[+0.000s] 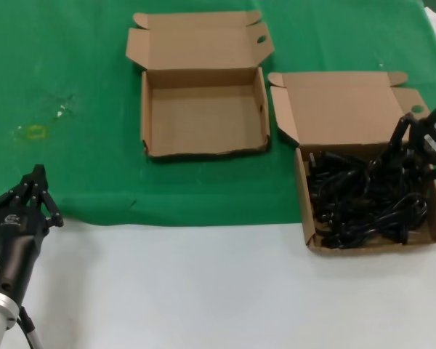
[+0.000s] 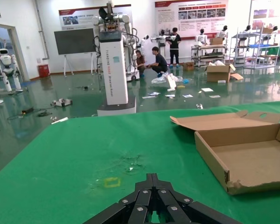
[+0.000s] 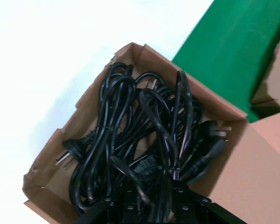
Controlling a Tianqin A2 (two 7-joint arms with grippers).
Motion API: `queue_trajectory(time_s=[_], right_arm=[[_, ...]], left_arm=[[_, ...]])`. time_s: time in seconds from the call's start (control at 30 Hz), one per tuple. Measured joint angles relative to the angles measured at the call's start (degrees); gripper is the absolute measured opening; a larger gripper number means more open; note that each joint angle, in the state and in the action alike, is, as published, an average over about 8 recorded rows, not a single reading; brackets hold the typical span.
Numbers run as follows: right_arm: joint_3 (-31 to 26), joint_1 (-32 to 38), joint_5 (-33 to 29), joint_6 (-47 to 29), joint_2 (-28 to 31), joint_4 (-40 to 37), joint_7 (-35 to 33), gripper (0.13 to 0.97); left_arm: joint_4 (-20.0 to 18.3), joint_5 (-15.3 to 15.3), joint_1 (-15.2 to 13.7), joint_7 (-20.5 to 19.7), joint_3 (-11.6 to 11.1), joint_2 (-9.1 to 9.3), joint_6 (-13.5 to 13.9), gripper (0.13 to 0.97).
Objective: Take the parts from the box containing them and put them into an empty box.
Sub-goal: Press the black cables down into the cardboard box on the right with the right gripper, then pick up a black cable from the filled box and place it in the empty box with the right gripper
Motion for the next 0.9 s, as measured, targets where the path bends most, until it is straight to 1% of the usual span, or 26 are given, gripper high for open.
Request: queue_trajectory(time_s=[0.07,0.1,0.37,0.67,0.9], right_arm=[[0.2,-0.1,0.1,-0.2,0.3,1.0,0.6,0.311],[0.3,-0.1,0.2,-0.3,0.5,1.6,1.0,0.311],[1.3,0.0,0.8,-1.3,2.0,6.0,4.0,0.205],[2.5,0.1,1.7,-2.9,4.1,10.8,8.1,0.173],[3.6,1.2,2.4,-3.7,4.9,13.3,10.8,0.173]], left_arm=[[0.0,0.0,0.0,0.0,0.0,0.00,0.0,0.144],[0.0,0.0,0.0,0.0,0.0,0.00,0.0,0.144],[0.0,0.0,0.0,0.0,0.0,0.00,0.0,0.144],[0.0,0.0,0.0,0.0,0.0,0.00,0.0,0.144],[0.0,0.0,0.0,0.0,0.0,0.00,0.0,0.144]])
